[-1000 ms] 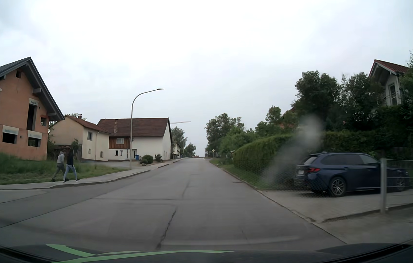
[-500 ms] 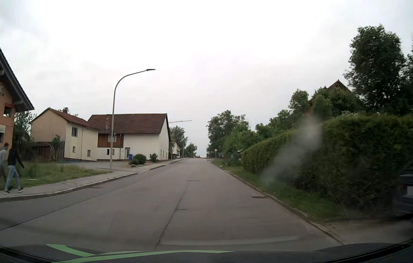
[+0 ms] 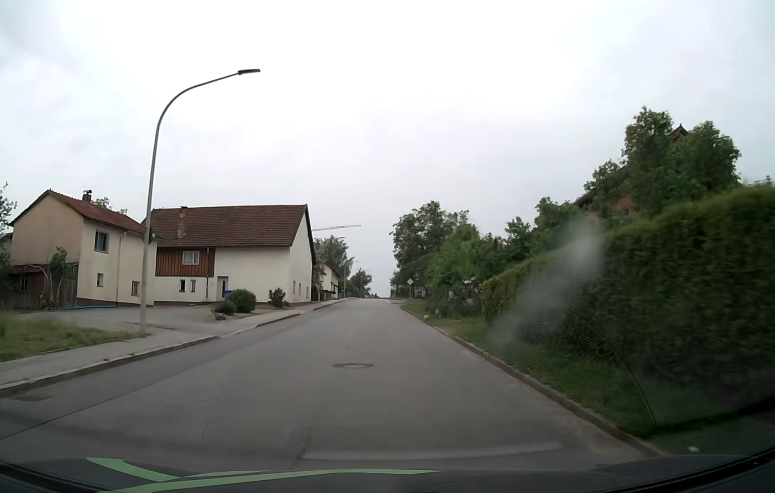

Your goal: Follow the waypoints while adhering to traffic rules and regulations

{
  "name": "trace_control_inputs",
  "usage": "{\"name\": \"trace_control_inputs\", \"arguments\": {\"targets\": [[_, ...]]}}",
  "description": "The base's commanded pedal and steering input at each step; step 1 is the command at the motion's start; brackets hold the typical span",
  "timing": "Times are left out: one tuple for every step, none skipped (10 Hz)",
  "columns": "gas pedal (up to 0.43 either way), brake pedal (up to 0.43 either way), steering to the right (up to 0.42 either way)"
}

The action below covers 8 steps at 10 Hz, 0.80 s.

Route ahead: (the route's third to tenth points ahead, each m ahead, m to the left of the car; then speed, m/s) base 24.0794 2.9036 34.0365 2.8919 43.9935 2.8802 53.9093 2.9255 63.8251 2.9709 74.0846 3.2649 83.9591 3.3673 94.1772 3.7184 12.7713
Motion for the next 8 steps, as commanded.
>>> {"name": "trace_control_inputs", "arguments": {"targets": [[0.169, 0.0, -0.005], [0.169, 0.0, -0.005], [0.169, 0.0, -0.004], [0.169, 0.0, -0.004], [0.169, 0.0, -0.004], [0.169, 0.0, -0.004], [0.169, 0.0, -0.004], [0.169, 0.0, -0.004]]}}
